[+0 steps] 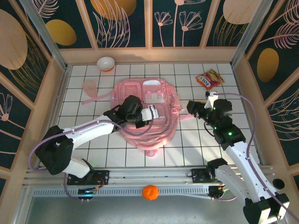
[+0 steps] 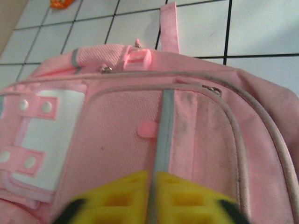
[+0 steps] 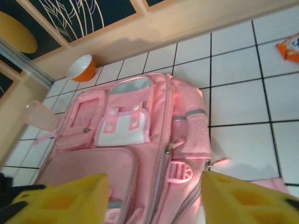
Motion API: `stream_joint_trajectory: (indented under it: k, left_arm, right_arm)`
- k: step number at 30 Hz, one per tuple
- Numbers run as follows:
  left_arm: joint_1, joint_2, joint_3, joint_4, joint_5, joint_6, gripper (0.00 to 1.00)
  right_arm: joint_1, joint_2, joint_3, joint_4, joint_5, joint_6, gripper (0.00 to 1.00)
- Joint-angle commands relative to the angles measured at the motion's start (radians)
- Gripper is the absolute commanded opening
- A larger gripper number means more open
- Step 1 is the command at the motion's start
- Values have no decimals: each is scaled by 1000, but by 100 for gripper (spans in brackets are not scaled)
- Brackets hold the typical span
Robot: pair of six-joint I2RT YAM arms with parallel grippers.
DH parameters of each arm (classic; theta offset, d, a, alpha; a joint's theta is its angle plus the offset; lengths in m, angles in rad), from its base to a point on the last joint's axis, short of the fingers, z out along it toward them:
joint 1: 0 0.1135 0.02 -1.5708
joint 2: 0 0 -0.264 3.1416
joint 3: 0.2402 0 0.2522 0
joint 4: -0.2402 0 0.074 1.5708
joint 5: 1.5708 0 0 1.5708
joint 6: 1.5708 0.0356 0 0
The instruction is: Pack the student bag
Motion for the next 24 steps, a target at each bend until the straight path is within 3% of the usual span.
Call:
stream_joint_trajectory:
  k: [1,4,8,11,16,24]
  left_arm:
    - [-1,-62,-45,78,29,-38,0]
    - [1,-99,-74,91,100,-44,1]
    - [-2,-98,-43,21,183,9,35]
    - [-10,-64,-1,-39,168,56,47]
    - [-67,-3,19,-58,83,116,57]
    - [-97,79,20,-15,20,91,66]
  right_arm:
    - [-8,-13,-29,55,33,-9,59]
    - [-8,7,-29,45,-8,-67,60]
    - [-8,25,-24,35,-28,-118,60]
    - [-8,28,-27,44,-33,-127,60]
    - [-8,28,-39,63,-65,-114,60]
    - [-8,17,-49,58,-89,-109,60]
